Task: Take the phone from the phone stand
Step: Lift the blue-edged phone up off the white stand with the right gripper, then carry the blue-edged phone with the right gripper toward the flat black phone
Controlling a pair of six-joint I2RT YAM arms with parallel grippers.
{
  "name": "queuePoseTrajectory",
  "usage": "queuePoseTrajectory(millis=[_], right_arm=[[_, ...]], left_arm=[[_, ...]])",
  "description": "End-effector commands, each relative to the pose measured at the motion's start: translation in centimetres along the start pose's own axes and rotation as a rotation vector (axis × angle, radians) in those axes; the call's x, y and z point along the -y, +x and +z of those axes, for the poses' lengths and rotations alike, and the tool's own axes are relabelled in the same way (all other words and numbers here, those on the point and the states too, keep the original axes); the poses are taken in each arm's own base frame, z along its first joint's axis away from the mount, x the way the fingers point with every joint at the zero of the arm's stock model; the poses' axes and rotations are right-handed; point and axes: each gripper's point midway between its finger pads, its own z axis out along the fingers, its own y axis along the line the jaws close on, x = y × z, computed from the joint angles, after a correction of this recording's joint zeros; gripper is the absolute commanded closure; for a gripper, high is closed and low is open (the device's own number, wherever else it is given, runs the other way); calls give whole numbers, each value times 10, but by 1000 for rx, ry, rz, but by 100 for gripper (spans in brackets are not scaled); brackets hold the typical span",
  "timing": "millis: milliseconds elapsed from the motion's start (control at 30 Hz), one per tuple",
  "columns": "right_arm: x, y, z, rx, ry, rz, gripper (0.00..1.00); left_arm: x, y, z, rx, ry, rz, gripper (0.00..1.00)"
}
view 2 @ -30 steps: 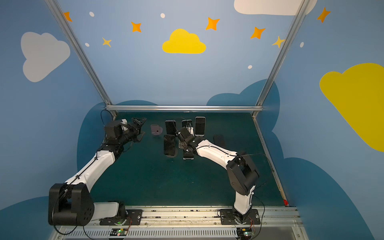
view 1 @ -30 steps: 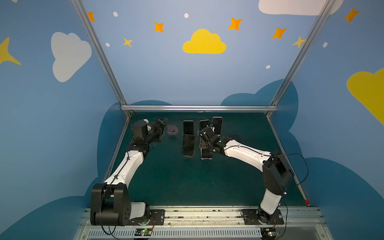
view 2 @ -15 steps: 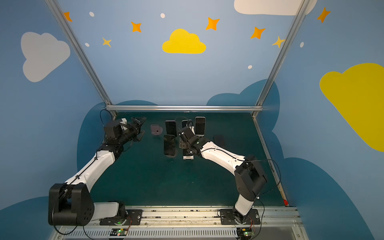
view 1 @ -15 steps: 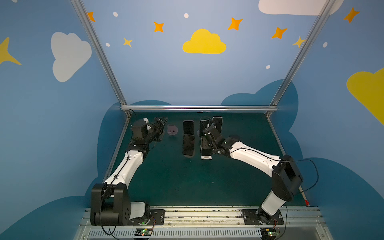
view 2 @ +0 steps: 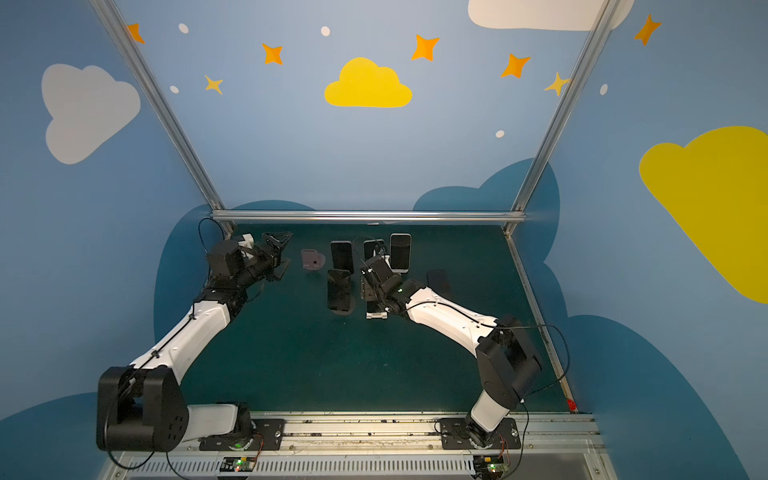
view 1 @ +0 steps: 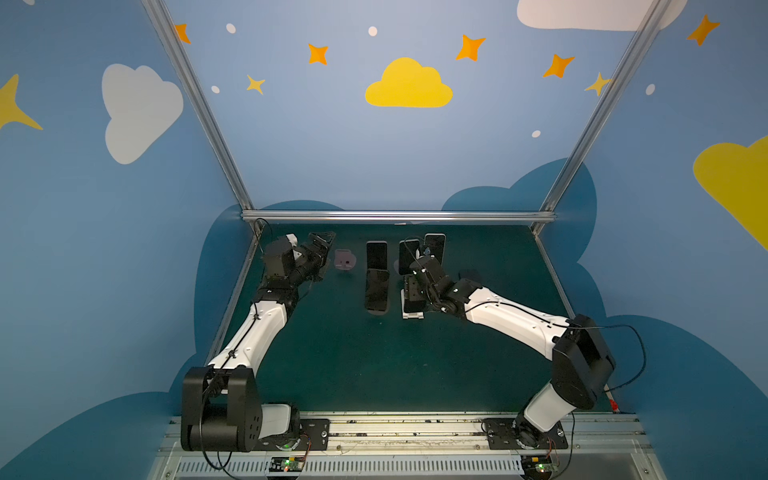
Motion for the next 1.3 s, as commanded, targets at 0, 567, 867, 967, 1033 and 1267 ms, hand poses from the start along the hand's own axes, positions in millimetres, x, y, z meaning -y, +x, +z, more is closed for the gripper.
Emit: queuePoseTrajectory(millis=[0,567,867,967,1033,1267], right_arm=[[-9,-28,-23,87,-57,12,38],[10,-37,-52,129,-30,-22,40],[45,-49,-85,177,3,-10,41],[61,-51,-94,181,20,-19,41],[76,-50,-96,166,42,-46,41],[143,-41,-97,104,144,-50,41]], left_arm=[[8,1,-3,-1,34,18,0],[17,12,1,-40,50,57,0],[24,24,2,-62,58,98,0],[25,28,2,-68,60,109,0],[26,30,2,-71,60,113,0],[29,37,3,-88,61,127,0]])
